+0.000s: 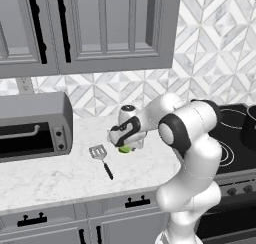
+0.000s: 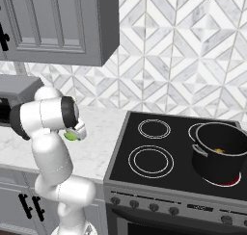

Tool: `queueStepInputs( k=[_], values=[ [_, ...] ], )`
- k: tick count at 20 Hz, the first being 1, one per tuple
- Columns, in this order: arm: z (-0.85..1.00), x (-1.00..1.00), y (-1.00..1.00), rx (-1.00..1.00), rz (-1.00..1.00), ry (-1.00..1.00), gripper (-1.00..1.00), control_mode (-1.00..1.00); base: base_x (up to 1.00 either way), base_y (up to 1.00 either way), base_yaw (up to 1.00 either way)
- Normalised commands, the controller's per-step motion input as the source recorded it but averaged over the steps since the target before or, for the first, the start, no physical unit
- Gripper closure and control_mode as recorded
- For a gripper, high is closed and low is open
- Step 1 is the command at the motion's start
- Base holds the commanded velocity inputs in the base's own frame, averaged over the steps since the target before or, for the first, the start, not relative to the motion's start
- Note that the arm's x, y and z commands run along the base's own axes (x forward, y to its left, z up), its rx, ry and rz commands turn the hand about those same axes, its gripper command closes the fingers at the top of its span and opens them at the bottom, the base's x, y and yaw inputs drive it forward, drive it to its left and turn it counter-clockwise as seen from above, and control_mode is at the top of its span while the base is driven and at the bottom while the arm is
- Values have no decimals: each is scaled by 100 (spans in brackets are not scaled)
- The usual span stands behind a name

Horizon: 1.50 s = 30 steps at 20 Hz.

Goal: Put the lemon wedge and squash in the pot. Retrieve the spatula and lightly stir the vegetables in the pot.

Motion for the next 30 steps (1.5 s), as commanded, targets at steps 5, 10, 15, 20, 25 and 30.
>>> queueStepInputs(
  k=[5, 10, 15, 20, 25, 30],
  values=[
    [-58, 12, 25, 0, 0, 0, 100, -100, 0, 0, 0],
    [-36, -19, 17, 0, 0, -3, 100, -100, 0, 0, 0],
    [34, -71, -28, 0, 0, -22, 100, -100, 0, 0, 0],
    [88, -100, -87, 0, 0, -23, 100, -100, 0, 0, 0],
    [100, -94, -88, 9, 0, -5, 100, -100, 0, 0, 0],
    [100, -100, -81, 10, 0, 0, 100, -100, 0, 0, 0]
  ],
)
